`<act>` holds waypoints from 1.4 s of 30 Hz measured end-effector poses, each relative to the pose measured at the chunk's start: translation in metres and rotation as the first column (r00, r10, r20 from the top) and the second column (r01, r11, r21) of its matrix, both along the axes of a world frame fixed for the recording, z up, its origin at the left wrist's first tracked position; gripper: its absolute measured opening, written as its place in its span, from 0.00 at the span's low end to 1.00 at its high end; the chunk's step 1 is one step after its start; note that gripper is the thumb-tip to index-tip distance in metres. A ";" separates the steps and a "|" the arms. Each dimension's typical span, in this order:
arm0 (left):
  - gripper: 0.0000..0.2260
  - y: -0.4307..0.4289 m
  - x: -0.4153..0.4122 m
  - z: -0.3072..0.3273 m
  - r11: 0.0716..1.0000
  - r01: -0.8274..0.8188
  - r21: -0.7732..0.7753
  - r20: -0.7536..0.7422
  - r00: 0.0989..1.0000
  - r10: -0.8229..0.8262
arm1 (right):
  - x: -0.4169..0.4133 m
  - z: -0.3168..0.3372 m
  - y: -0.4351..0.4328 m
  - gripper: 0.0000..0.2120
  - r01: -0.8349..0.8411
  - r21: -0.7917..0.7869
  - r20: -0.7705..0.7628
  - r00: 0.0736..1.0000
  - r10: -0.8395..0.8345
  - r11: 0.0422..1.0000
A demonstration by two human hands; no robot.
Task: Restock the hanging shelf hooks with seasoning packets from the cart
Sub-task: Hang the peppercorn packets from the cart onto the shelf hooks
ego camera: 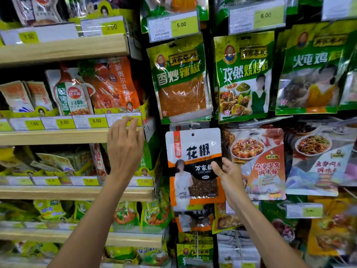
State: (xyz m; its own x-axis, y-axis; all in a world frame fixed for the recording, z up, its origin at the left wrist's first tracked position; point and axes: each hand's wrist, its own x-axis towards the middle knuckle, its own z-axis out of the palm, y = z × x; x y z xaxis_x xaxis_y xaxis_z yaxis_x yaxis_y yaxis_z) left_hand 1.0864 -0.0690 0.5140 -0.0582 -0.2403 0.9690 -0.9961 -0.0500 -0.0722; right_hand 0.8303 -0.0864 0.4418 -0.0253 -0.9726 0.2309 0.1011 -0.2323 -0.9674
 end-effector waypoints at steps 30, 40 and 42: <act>0.14 -0.013 0.013 -0.021 0.994 0.113 0.004 -0.008 0.994 -0.113 | 0.043 0.020 -0.097 0.14 0.298 0.043 -0.220 0.934 -0.282 0.954; 0.13 0.012 -0.052 -0.042 0.976 0.216 -0.037 0.022 0.976 -0.216 | 0.004 0.000 0.005 0.17 0.132 -0.238 -0.277 0.940 -0.198 0.962; 0.14 0.017 -0.089 -0.062 0.950 0.312 0.025 -0.048 0.949 -0.311 | -0.026 -0.014 0.031 0.15 0.126 -0.219 -0.246 0.953 -0.179 0.968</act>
